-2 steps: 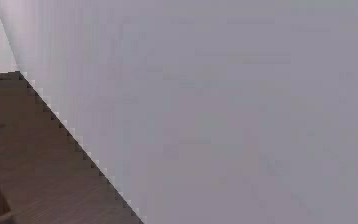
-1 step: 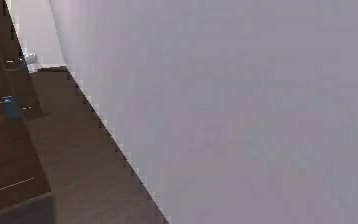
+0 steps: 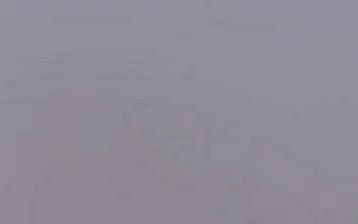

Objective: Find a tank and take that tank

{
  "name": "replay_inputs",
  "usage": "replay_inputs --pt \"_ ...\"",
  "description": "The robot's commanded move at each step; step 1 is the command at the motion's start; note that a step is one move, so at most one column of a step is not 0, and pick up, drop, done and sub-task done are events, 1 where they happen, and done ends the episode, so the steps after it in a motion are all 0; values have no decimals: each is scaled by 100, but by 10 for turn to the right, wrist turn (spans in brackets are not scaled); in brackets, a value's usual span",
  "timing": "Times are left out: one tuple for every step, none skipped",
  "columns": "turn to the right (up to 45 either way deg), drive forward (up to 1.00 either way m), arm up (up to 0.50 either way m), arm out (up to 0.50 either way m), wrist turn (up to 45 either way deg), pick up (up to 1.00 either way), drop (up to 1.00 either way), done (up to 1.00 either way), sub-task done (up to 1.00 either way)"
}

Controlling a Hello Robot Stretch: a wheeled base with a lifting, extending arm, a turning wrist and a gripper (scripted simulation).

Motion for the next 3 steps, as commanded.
replay_inputs --pt "180 0 0 0 0 0 0 0 0" --pt "30 0 0 0 0 0 0 0 0" --pt "0 20 0 0 0 0 0 0 0"
